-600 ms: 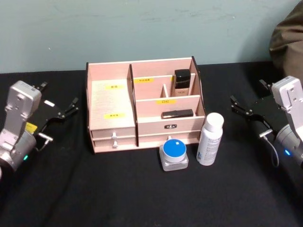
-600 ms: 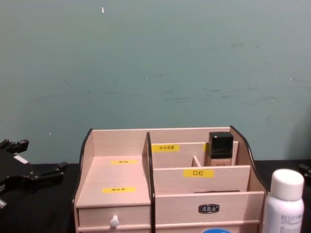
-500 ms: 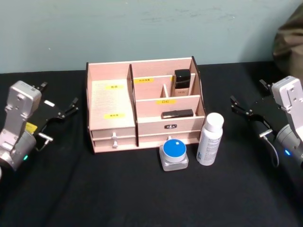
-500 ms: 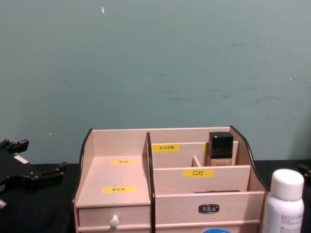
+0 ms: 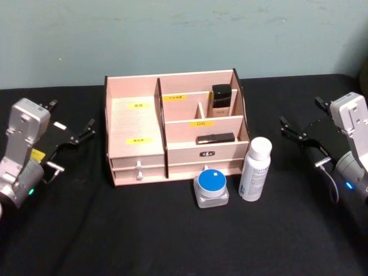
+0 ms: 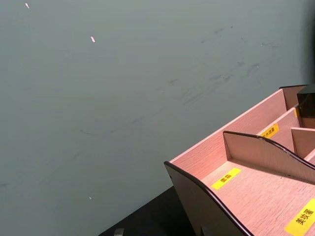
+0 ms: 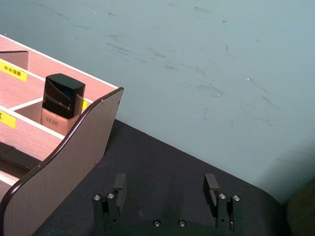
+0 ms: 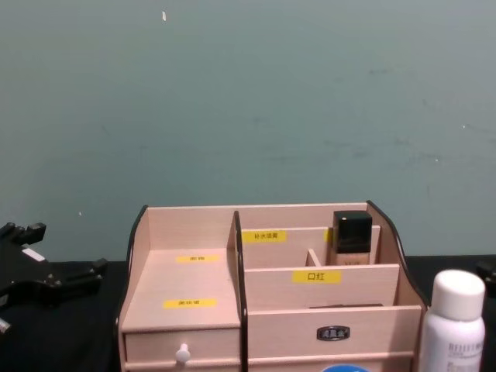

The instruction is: Pick up the facial cleanser and watermelon frost from the table and place them into the tiered storage box.

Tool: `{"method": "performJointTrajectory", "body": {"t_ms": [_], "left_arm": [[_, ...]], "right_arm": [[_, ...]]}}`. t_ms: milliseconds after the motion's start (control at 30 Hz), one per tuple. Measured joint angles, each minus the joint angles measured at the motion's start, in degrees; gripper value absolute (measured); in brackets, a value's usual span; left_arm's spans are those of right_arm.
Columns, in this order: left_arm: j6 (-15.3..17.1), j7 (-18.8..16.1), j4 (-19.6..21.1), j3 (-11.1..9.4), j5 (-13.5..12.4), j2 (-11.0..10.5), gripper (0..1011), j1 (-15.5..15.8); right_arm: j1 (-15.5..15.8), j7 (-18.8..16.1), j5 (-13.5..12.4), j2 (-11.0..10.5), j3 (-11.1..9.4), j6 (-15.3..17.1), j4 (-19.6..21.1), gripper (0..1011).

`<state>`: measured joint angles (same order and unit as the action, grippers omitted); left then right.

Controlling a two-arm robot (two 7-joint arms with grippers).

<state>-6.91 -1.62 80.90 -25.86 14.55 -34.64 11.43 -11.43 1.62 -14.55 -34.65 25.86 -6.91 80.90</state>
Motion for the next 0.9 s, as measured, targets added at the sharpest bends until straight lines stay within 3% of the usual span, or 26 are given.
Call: {"method": "performJointTrajectory", "body": {"t_ms": [900], "left_arm": [[0.0, 0.0, 0.0, 0.0, 0.0, 0.0, 1010, 0.0]], "right_arm": [[0.0, 0.0, 0.0, 0.0, 0.0, 0.0, 0.0, 1002]]}}
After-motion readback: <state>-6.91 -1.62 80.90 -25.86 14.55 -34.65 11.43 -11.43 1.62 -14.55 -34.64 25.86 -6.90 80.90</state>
